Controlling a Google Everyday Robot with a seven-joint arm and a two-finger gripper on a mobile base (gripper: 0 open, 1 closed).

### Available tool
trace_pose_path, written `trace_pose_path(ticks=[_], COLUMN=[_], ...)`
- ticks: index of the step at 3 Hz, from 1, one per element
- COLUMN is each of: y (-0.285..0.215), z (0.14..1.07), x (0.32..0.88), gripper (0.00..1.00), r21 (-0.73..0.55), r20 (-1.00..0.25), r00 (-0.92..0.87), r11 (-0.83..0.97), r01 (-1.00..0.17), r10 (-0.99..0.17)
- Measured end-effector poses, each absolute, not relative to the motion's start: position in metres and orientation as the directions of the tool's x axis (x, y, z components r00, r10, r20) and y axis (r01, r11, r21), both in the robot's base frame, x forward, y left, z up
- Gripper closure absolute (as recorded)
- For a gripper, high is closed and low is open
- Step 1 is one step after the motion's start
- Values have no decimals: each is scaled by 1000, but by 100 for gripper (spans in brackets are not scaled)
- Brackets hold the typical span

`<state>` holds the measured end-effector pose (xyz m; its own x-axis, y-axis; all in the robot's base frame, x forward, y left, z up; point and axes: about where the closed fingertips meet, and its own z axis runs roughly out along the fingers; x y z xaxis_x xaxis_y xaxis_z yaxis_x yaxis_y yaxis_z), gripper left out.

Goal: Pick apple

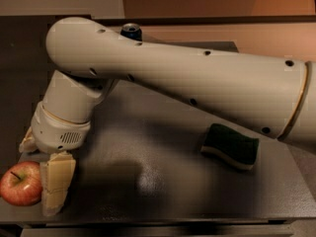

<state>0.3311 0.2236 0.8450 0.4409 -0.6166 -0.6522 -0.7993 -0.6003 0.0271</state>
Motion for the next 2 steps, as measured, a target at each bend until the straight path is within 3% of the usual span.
trace_pose_path(ticks=[2], y=[231], z=[853], x=[325], gripper=[64], r21=[29], r20=[-680], r00=[438], r11=[-619], r01=[-785], r10=[-588])
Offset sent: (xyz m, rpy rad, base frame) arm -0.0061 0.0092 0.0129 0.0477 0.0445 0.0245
